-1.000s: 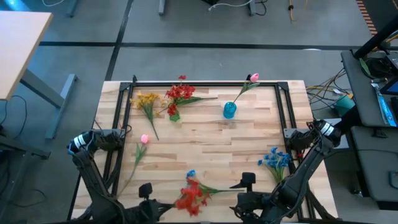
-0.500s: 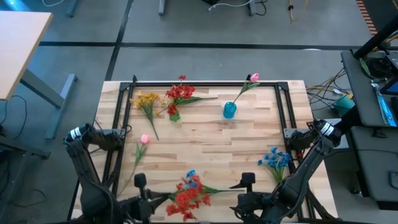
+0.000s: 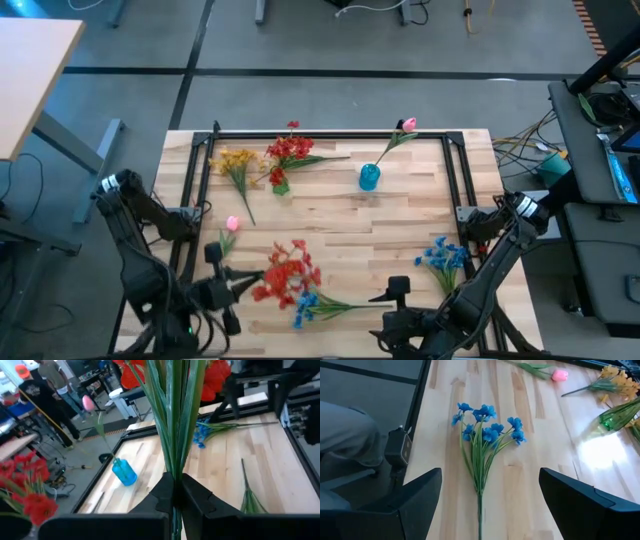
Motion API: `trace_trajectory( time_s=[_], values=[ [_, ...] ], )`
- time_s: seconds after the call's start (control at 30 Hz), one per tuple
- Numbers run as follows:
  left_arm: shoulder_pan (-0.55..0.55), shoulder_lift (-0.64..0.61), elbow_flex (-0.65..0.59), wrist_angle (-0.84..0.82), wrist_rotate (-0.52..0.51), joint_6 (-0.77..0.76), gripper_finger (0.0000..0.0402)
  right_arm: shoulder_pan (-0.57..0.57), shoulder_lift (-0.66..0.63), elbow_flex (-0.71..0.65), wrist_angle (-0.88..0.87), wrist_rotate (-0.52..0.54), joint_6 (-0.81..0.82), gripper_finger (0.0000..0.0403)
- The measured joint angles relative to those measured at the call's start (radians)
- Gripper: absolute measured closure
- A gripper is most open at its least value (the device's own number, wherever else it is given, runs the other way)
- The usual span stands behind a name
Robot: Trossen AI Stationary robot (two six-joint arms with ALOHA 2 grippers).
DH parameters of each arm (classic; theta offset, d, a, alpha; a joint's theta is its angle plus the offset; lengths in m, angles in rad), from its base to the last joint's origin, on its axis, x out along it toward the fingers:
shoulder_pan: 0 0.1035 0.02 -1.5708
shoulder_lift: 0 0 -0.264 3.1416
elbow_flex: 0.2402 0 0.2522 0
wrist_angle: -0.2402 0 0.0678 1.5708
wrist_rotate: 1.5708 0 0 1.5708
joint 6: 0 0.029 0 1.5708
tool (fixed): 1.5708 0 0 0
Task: Sort flowers into vase by color
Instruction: Put the red flowers into the green vase
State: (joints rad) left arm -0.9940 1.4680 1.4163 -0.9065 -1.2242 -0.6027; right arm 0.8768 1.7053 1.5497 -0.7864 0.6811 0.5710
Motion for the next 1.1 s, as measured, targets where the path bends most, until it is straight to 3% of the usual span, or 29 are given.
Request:
trace_trajectory(
  time_s=[0.13, 0.27, 0.4, 0.53, 0.8, 1.0, 1.1],
  values=[
    [0.027, -0.148, -0.193, 0.174, 0.023, 0.062, 0.0401, -0.003, -0.008, 0.000, -0.002, 0.002, -0.021, 0.0076],
    [0.070, -0.313, -0.423, 0.596, 0.101, 0.328, 0.0401, -0.019, -0.019, 0.000, -0.001, 0.021, -0.066, 0.0076],
    [0.171, -0.453, -0.695, 1.234, 0.376, 0.719, 0.0401, -0.051, -0.039, 0.000, -0.002, 0.023, -0.120, 0.0076],
    [0.283, -0.571, -0.918, 1.646, 0.560, 0.904, 0.0401, -0.091, -0.065, 0.000, 0.000, -0.036, -0.178, 0.0076],
    [0.564, -0.784, -1.189, 1.867, 0.674, 0.988, 0.0401, -0.205, -0.132, -0.004, 0.001, -0.090, -0.341, 0.0076],
    [0.874, -0.851, -1.215, 1.873, 0.843, 0.981, 0.0401, -0.358, -0.198, -0.038, -0.003, -0.182, -0.451, 0.0076],
    [1.075, -0.838, -1.215, 1.872, 1.001, 0.875, 0.0401, -0.455, -0.235, -0.073, 0.003, -0.266, -0.499, 0.0076]
  ],
)
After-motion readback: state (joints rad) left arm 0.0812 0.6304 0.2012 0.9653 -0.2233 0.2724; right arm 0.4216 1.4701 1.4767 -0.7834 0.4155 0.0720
